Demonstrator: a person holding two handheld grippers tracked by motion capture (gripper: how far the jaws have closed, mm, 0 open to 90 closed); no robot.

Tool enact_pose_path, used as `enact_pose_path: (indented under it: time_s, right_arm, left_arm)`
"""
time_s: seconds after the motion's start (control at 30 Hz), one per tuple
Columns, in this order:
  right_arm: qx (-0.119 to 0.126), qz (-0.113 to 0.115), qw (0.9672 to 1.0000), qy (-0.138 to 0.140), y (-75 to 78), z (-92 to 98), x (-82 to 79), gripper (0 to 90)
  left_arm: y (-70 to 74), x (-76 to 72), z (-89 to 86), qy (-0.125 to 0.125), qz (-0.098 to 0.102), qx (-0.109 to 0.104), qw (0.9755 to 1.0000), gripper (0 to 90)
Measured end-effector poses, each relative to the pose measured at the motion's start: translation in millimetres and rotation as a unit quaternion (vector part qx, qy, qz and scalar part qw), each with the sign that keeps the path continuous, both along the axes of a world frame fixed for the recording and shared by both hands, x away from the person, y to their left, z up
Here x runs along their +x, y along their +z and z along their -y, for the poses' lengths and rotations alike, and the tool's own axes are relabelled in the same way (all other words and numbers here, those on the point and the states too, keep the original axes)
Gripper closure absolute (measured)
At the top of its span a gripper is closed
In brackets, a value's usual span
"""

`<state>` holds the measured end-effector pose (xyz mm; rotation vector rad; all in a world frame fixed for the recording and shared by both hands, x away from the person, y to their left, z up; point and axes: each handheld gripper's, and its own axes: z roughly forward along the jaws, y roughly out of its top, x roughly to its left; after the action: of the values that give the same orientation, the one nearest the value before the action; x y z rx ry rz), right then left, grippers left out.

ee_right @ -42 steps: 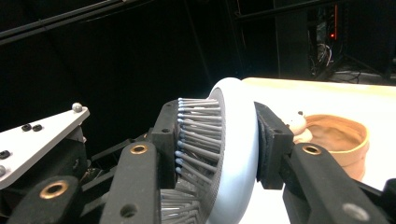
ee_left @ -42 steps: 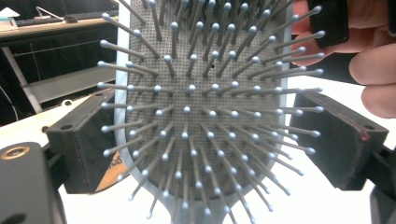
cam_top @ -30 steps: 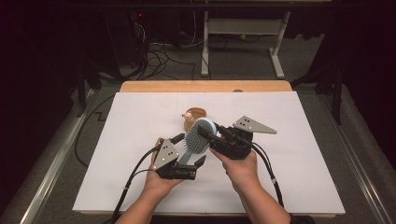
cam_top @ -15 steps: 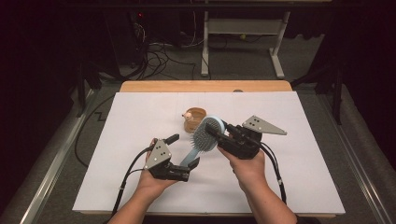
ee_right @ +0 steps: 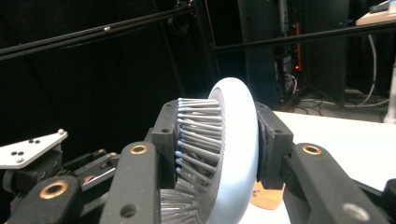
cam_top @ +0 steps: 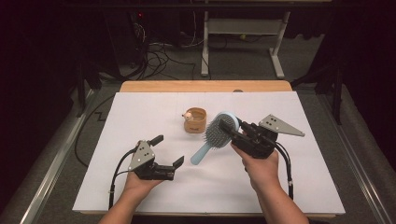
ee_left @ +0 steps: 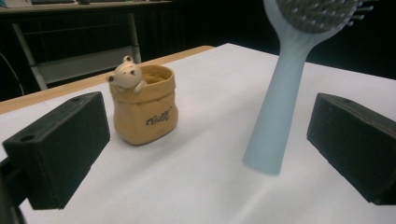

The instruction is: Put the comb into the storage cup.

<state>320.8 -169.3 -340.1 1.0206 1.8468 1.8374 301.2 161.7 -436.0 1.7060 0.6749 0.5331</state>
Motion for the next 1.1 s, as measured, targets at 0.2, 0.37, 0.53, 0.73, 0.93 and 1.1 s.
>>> enact_pose_path:
  time_s: [0.2,0.37,0.53,0.73,0.93,1.1]
  right_arm:
    - [-0.003,0.006,0.9998,-0.016,1.8,9.8,0.1,60.2]
    - [-0.015,0.011,0.9996,-0.023,0.6,14.5,0.0,60.2]
    - [-0.020,0.014,0.9992,-0.032,-0.9,21.1,-0.5,60.2]
    - [-0.017,0.014,0.9988,-0.044,-4.6,33.8,0.8,60.0]
    - [-0.013,0.020,0.9981,-0.057,-6.0,47.5,2.2,60.0]
    - [-0.017,0.027,0.9970,-0.070,-4.5,56.7,2.7,60.0]
  left_arm:
    - [-4.5,-2.3,-12.2,0.008,0.001,-0.006,1.0000,0.0]
    - [-8.4,-3.7,-17.5,0.009,0.001,0.002,1.0000,0.0]
    - [-12.7,-3.4,-19.2,0.008,-0.004,0.006,0.9999,0.0]
    - [-13.6,-3.1,-21.8,0.010,-0.003,-0.001,1.0000,0.0]
    - [-16.5,-2.4,-21.1,0.008,-0.003,0.006,0.9999,0.0]
    - [-17.0,-2.7,-20.9,0.005,-0.003,0.006,1.0000,0.0]
